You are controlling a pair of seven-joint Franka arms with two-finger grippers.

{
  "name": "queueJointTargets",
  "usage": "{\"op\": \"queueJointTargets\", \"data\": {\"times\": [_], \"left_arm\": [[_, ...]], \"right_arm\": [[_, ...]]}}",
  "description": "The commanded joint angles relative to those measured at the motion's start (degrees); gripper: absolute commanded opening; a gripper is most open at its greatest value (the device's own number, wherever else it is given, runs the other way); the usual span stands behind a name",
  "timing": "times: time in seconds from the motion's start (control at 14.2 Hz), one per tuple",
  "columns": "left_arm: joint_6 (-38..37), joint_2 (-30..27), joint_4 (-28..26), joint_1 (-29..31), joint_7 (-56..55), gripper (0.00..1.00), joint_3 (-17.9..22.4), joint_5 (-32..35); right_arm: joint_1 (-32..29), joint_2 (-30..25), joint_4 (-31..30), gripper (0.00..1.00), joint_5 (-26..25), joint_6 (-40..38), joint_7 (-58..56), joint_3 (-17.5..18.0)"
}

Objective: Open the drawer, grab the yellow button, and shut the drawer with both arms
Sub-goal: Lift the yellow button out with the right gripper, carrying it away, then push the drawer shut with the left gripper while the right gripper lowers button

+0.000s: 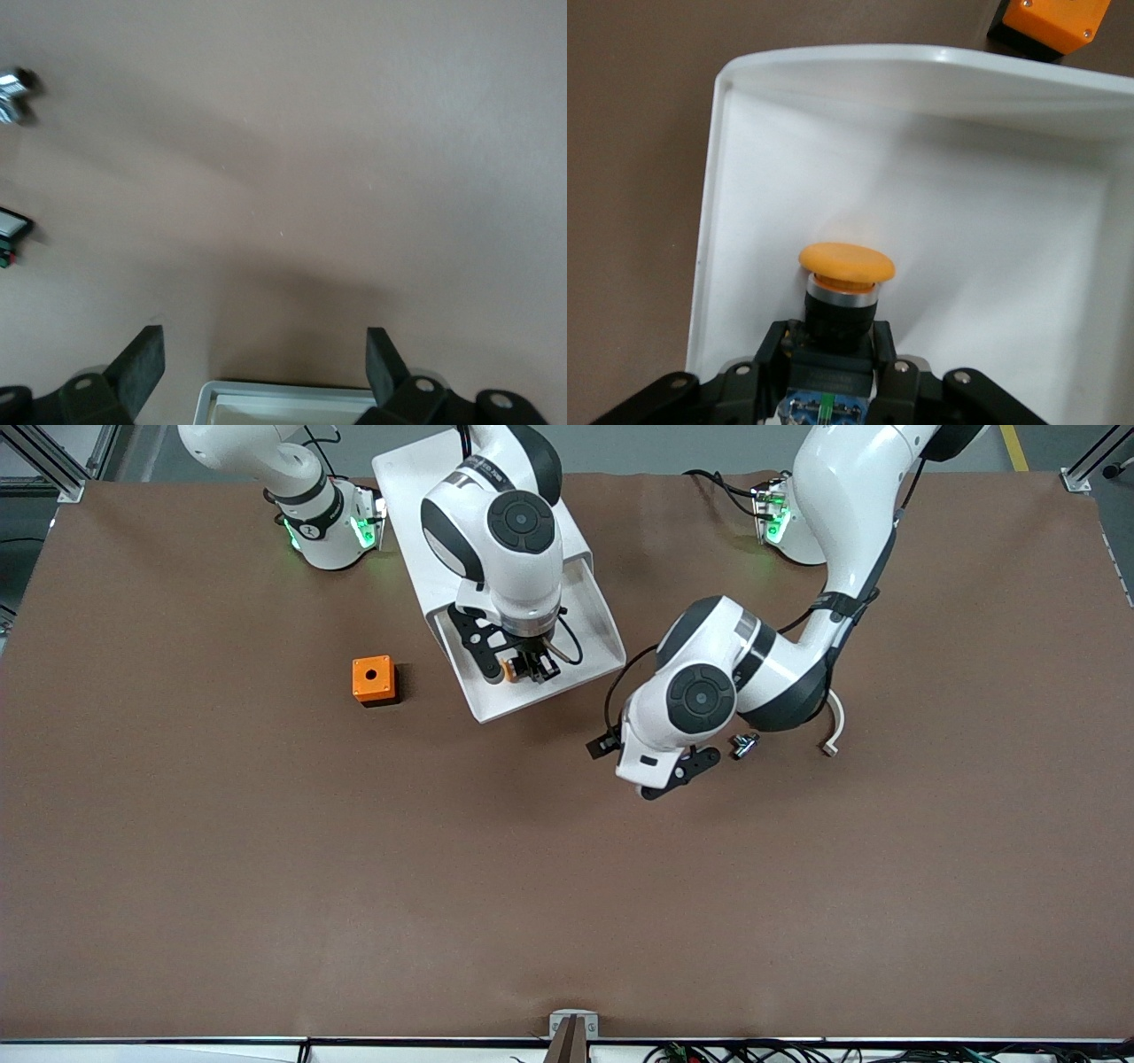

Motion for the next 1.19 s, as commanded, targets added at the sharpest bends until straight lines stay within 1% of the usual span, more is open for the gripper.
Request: {"op": "queueJointTargets", "data": {"times": [0.0, 0.07, 0.14, 0.28, 0.42, 0.63, 0.77, 0.84, 0.91, 0.98, 1.12], "left_arm": [[1.6, -4.4, -5.6, 0.6, -0.4, 1.00, -2.3, 1.1], [1.6, -5.0, -6.2, 0.6, -0.9, 1.00, -3.2, 1.0], [1.6, -5.3, -7.0, 0.5, -2.0, 1.00, -3.8, 1.0], [1.7, -5.7, -8.0, 0.6, -4.2, 1.00, -5.5, 1.0], [1.8, -5.5, -8.4, 0.4, -6.0, 1.00, -6.8, 1.0], [3.5, -5.0, -9.0, -1.4, -8.7, 1.00, -7.5, 0.6], [5.7, -5.0, -9.9, -3.4, -11.4, 1.00, -7.5, 0.3], [6.3, -5.0, -9.9, -4.7, -13.0, 1.00, -7.5, 0.3], [6.4, -4.9, -9.9, -5.8, -14.4, 1.00, -7.5, 0.3], [6.4, -4.7, -9.9, -7.1, -15.8, 1.00, -7.5, 0.1], [6.4, -4.4, -9.9, -9.6, -18.1, 1.00, -7.6, 0.0]], "right_arm": [[0.7, 0.1, 1.0, 0.00, -0.8, -0.8, 0.0, -0.6], [0.2, -0.1, 1.7, 0.00, -0.5, -1.3, -1.3, -0.7], [-1.0, -0.4, 2.8, 0.00, 0.0, -3.6, -4.7, -0.8], [-4.8, -1.0, 6.9, 0.00, 1.7, -10.7, -13.1, -0.7], [-9.6, -2.9, 10.0, 0.00, 3.3, -16.8, -26.0, -1.0], [-19.7, -6.3, 9.9, 0.00, 3.3, -21.3, -47.2, -1.1], [-27.2, -6.6, 9.2, 0.00, 2.6, -21.2, -61.9, -1.2], [-30.0, -6.2, 8.6, 0.00, 1.3, -20.6, -68.4, -1.2], [-32.3, -6.1, 7.6, 0.00, -1.9, -18.9, -73.7, -1.2], [-34.7, -6.1, 5.9, 0.00, -4.1, -16.3, -78.9, -1.2], [-39.3, -5.5, 3.1, 0.00, -4.5, -11.9, -85.7, -1.2]]}}
